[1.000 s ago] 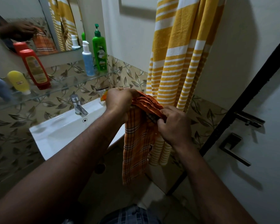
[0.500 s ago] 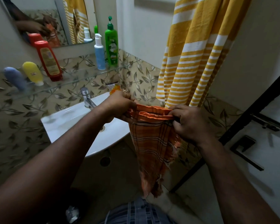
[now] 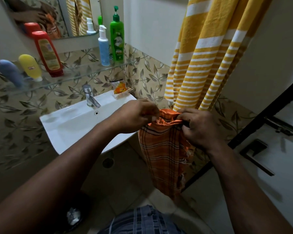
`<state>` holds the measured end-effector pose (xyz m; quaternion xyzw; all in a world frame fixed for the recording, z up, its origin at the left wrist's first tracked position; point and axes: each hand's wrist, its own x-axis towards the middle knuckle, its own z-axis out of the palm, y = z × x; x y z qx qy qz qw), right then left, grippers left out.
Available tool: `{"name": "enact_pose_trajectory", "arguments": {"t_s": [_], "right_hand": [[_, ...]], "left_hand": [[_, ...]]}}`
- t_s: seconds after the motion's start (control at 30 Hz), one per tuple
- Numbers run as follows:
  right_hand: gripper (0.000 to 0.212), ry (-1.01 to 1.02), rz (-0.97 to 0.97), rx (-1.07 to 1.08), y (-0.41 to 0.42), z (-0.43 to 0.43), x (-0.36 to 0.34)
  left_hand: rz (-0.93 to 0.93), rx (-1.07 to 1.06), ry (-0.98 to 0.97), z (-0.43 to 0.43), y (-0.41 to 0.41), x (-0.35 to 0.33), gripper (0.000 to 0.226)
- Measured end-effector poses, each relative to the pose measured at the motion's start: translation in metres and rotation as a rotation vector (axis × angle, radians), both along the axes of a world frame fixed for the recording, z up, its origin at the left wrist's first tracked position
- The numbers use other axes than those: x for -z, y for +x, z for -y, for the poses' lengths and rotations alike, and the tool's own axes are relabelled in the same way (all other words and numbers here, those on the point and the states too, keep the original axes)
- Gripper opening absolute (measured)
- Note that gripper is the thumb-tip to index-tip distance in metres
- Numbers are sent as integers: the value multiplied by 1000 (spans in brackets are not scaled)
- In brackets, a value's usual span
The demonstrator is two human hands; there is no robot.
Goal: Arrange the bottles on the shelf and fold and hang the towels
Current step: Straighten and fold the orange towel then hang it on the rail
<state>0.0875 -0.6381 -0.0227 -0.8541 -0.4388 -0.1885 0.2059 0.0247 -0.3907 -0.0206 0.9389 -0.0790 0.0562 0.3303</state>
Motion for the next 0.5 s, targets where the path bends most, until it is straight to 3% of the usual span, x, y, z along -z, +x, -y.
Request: {"name": "enact_pose_trajectory", "arguments": {"t_s": [0.17, 0.23, 0.33, 0.4, 0.5], "right_hand": [[28, -1, 3, 16, -1, 0, 1], [27, -8, -4, 4, -1, 1, 2], [24, -11, -15, 2, 1, 5, 3], [22, -5, -26, -7, 1, 7, 5], [22, -22, -39, -39, 0, 3, 12]], "left_hand": [[-139, 29, 122, 6, 3, 3, 35], [-214, 41, 186, 9, 0, 0, 62], [-238, 42, 486, 5, -4, -1, 95], [-150, 5, 695, -1, -7, -7, 83], [74, -8, 824, -7, -9, -20, 37]]}}
